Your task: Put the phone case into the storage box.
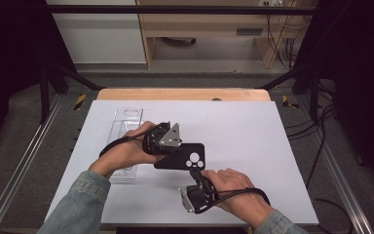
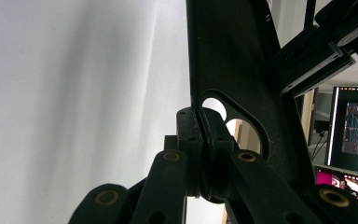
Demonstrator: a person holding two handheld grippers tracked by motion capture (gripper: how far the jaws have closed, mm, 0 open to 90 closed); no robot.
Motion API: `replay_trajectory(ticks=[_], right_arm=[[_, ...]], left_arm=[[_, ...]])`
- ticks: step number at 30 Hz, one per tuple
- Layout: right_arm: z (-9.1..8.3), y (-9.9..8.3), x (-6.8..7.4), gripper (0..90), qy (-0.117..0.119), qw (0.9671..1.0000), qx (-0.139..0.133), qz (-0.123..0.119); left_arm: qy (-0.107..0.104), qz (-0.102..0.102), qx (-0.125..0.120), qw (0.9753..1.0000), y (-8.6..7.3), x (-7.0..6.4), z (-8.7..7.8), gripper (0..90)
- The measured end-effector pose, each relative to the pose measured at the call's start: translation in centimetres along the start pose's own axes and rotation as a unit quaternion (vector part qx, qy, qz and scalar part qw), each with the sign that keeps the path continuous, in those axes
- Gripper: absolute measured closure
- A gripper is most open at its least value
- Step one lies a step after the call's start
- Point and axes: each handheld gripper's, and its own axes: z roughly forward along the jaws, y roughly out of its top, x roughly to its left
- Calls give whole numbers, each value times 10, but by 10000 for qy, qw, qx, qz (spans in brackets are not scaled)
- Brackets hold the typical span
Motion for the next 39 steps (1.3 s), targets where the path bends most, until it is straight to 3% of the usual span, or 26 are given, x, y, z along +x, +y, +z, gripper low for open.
replay_trajectory(ticks=[7,8,10,16,27,31,33,34,37,39], right_arm=[[1,3,1,876,18,10000,-29,-61],[1,4,0,876,16,9999,-54,-93],[1,6,0,876,37,10000,-52,-49],[3,6,-4,874,153,9998,-85,25],[6,6,-9,869,404,9991,-160,33],[8,6,-10,865,455,9987,-198,83],[8,5,-11,840,448,9988,-168,119],[8,4,-11,758,462,9986,-211,168],[8,2,-11,703,431,9985,-241,222],[7,0,-12,592,350,9985,-258,330]], left_arm=[[13,-6,168,9999,0,2,-4,827],[16,-226,275,9994,0,2,-4,841],[47,-227,320,9992,1,1,-4,845],[217,40,480,9986,2,-3,-6,869],[300,120,529,9981,-2,-8,-8,879],[458,167,570,9972,-1,-12,-9,881],[489,147,569,9971,-2,-11,-9,881],[532,63,556,9970,-3,-9,-9,882],[556,46,579,9968,-4,-8,-10,882],[588,10,567,9967,-5,-7,-10,882]])
